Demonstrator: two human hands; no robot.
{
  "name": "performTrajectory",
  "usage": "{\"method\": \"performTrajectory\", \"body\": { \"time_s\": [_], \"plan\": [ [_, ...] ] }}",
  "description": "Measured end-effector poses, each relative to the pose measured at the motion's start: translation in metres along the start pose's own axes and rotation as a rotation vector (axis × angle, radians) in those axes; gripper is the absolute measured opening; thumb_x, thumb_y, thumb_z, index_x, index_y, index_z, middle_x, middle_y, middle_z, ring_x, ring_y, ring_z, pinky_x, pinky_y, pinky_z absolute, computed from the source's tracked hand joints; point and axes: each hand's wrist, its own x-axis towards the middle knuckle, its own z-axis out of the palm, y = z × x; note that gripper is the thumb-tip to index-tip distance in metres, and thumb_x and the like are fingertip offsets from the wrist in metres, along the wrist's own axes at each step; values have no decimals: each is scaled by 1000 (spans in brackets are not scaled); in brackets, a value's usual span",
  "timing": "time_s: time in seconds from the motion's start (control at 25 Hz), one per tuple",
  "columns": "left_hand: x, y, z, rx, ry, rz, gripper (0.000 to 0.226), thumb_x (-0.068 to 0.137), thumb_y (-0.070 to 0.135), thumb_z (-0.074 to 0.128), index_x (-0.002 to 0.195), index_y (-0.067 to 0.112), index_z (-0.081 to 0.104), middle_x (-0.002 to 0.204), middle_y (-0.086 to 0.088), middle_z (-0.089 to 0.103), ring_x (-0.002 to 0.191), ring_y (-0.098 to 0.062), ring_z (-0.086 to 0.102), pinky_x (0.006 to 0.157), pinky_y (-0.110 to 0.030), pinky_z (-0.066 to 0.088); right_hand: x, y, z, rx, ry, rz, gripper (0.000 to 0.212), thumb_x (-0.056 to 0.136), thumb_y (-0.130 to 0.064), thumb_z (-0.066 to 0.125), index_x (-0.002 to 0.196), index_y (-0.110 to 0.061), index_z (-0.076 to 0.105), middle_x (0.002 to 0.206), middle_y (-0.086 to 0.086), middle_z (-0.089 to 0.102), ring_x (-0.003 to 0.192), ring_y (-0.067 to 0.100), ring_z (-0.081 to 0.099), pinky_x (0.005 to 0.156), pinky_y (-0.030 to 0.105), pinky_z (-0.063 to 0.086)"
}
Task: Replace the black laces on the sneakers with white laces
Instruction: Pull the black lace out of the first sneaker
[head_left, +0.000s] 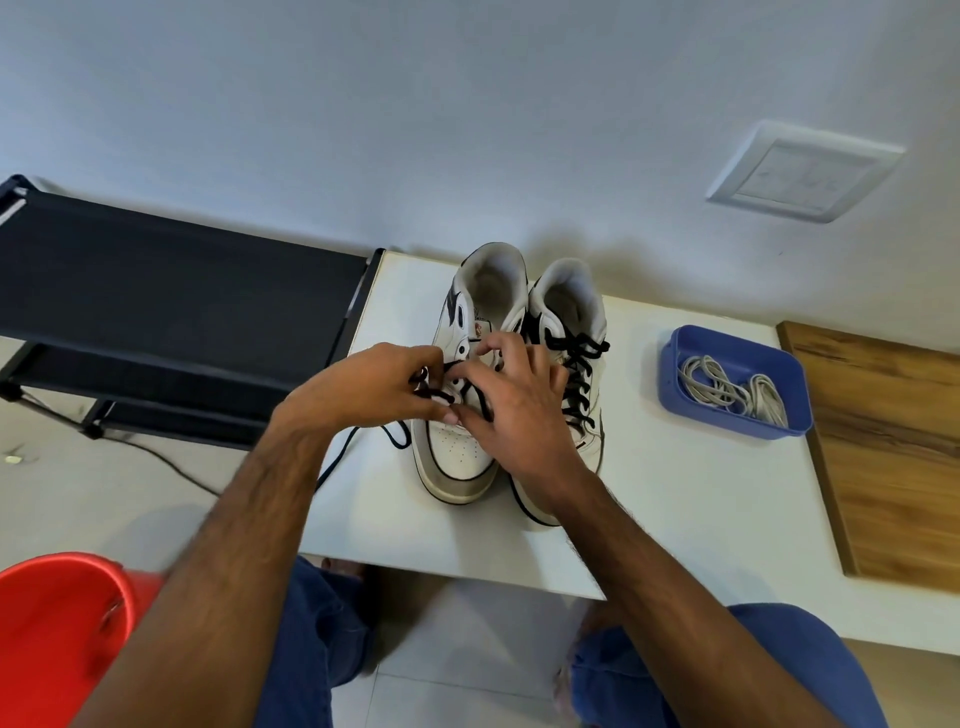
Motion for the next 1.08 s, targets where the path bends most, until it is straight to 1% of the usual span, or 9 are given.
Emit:
{"method": "performTrajectory", "body": {
  "time_s": [0.2,0.32,0.44,0.52,0.6,0.72,0.8,0.88,1.08],
  "plan": [
    [-1,-12,4,-204,16,120,19,95,28,69,79,28,59,80,9,61,75,-10,56,72,-27,44,-1,0,1,-13,-14,15,28,86,-44,73,112,-36,69,136,-6,46,119,19,34,90,35,22],
    [-9,-13,-10,-520,252,225,18,97,22,61,81,15,59,89,1,63,75,-10,56,67,-24,44,0,-2,-2,-34,-35,25,28,86,-42,74,112,-37,67,138,-7,44,121,19,32,92,36,22],
    [-19,-10,-22,-1097,527,397,21,101,12,47,81,14,48,99,-12,69,64,-21,59,54,-29,44,-1,-3,-2,-40,-30,34,26,86,-42,74,110,-37,67,137,-8,44,121,18,34,93,36,22],
    [-24,-10,-28,-1397,631,455,25,106,16,39,81,18,42,81,-8,67,47,-17,48,46,-29,39,-1,-3,-2,-36,-33,40,26,85,-42,75,110,-38,67,136,-9,44,121,19,35,93,37,24],
    [-26,-12,-30,-1472,676,359,25,106,24,41,81,20,41,61,0,50,38,-12,30,42,-26,30,-1,-3,-1,-33,-34,44,26,85,-41,75,109,-38,67,136,-9,45,121,19,35,93,38,25],
    [-19,-15,-24,-900,585,84,23,98,38,59,87,23,48,52,8,38,43,-12,25,44,-29,25,-1,-2,-2,-29,-30,39,25,85,-41,75,109,-38,67,134,-10,45,120,18,34,92,35,23],
    [-12,-10,-10,-246,299,6,35,90,61,63,92,29,51,49,7,45,46,-11,35,48,-25,33,-1,-2,-2,-35,-31,33,25,86,-43,72,110,-37,66,135,-10,44,120,18,33,91,35,23],
    [-4,-2,-1,97,103,-53,41,83,73,59,90,33,55,57,9,54,53,-7,50,55,-27,41,0,-2,-1,-46,-21,25,23,88,-45,68,110,-36,65,135,-10,44,119,19,34,90,37,25],
    [3,-1,2,-34,-21,31,28,97,44,63,74,28,57,70,4,62,66,-13,57,67,-34,48,0,0,0,-45,-12,23,26,89,-50,66,112,-38,65,135,-10,45,118,19,35,86,35,20]
  ]
}}
